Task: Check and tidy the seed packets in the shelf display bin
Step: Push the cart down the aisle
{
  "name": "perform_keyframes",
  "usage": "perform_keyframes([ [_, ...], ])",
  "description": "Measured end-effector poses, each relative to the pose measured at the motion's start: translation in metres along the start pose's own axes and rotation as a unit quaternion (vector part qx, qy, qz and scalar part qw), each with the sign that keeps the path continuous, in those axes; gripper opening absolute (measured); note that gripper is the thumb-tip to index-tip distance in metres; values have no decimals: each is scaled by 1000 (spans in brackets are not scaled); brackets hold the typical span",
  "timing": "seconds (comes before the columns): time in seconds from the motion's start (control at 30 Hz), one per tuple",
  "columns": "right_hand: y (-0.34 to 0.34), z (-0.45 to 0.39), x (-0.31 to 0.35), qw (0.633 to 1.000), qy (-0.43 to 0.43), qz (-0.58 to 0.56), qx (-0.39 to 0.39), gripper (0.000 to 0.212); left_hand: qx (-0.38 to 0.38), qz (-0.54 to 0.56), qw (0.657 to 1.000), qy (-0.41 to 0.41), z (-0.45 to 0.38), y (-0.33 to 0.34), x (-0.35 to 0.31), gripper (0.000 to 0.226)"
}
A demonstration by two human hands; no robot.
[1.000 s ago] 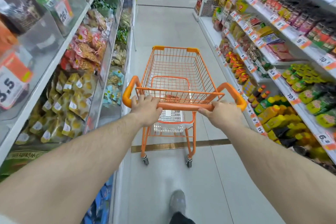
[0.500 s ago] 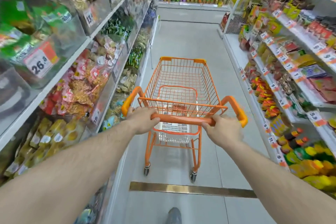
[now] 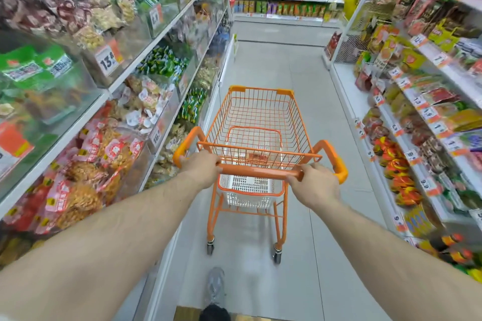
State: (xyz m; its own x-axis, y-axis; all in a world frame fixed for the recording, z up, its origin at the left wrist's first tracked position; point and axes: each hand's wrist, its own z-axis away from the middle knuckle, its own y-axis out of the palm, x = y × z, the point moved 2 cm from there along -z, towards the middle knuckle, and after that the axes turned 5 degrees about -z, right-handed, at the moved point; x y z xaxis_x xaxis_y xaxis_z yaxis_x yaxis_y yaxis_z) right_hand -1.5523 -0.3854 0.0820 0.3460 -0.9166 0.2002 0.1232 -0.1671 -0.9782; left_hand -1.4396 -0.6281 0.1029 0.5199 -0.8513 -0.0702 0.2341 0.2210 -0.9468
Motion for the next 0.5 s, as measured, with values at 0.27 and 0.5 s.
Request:
perform_keyframes([
  [0.27, -2, -114, 32, 1000, 4, 15, -11, 48, -7, 18, 1000, 14, -122, -33, 10, 25],
  [0.5, -5, -234, 70, 999, 35, 39, -4, 47, -9, 0, 999, 34, -247, -72, 21, 24],
])
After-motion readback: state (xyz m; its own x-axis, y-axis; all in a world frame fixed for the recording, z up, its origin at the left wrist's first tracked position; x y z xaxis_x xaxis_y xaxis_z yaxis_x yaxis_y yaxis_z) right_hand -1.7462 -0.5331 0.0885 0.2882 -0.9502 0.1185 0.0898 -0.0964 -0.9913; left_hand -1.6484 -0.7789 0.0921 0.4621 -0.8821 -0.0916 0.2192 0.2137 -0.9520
